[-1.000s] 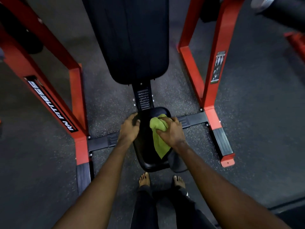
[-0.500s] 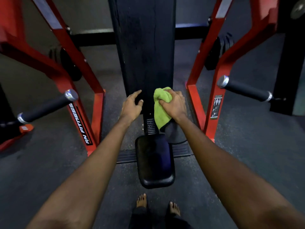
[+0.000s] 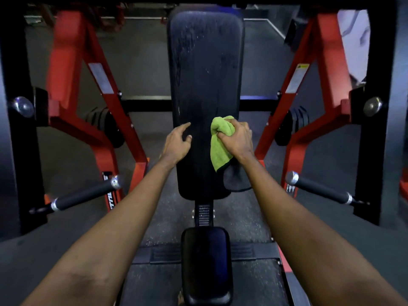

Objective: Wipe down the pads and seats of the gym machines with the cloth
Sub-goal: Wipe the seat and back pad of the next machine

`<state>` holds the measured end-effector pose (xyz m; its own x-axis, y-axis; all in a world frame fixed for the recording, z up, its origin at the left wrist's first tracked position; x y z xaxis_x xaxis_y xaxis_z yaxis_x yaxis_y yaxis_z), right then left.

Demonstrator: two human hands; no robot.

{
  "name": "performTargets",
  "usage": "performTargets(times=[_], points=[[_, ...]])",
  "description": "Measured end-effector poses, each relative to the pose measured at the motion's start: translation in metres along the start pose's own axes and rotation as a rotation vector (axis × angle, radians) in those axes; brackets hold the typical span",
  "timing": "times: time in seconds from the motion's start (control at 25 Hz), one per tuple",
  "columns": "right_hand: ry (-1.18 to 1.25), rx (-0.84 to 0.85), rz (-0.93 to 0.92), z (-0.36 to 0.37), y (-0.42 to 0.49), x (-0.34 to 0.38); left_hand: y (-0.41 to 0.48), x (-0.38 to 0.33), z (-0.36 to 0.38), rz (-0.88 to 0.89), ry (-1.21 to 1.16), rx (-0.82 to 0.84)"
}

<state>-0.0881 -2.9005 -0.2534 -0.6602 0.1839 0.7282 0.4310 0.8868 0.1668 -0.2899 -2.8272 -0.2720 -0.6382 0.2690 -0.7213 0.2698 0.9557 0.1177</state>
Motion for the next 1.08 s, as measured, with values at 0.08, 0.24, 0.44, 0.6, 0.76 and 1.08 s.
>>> performTargets(times=[0.08, 0.24, 0.44, 0.6, 0.76, 1.08], points=[[-0.020, -0.025, -0.007, 0.001, 0.027, 0.012, 0.039, 0.001, -0.009, 0.020, 0.003, 0.002], [-0.056, -0.082, -0.002, 0.004, 0.074, 0.026, 0.109, 0.001, -0.029, 0.031, 0.002, -0.041], [-0.112, -0.227, -0.021, -0.007, 0.133, 0.044, 0.190, -0.003, -0.053, 0.101, 0.040, -0.112], [-0.098, -0.318, -0.058, -0.008, 0.183, 0.061, 0.212, -0.010, -0.054, 0.179, -0.030, -0.107], [-0.156, -0.394, -0.112, 0.011, 0.199, 0.063, 0.211, -0.009, -0.047, 0.182, -0.088, -0.180], [-0.171, -0.477, -0.261, -0.001, 0.243, 0.078, 0.249, -0.049, -0.062, 0.084, -0.177, -0.168]])
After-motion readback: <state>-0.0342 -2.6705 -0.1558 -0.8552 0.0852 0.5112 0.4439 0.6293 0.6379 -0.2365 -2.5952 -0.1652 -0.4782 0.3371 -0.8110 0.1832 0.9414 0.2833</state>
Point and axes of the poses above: each hand's wrist, its own y-axis towards the middle knuckle, its own z-axis out of the palm, x = y × z, the point moved 3 cm from there along y, towards the middle knuckle, and after that the axes turned 3 degrees about -z, right-handed, at the moved point
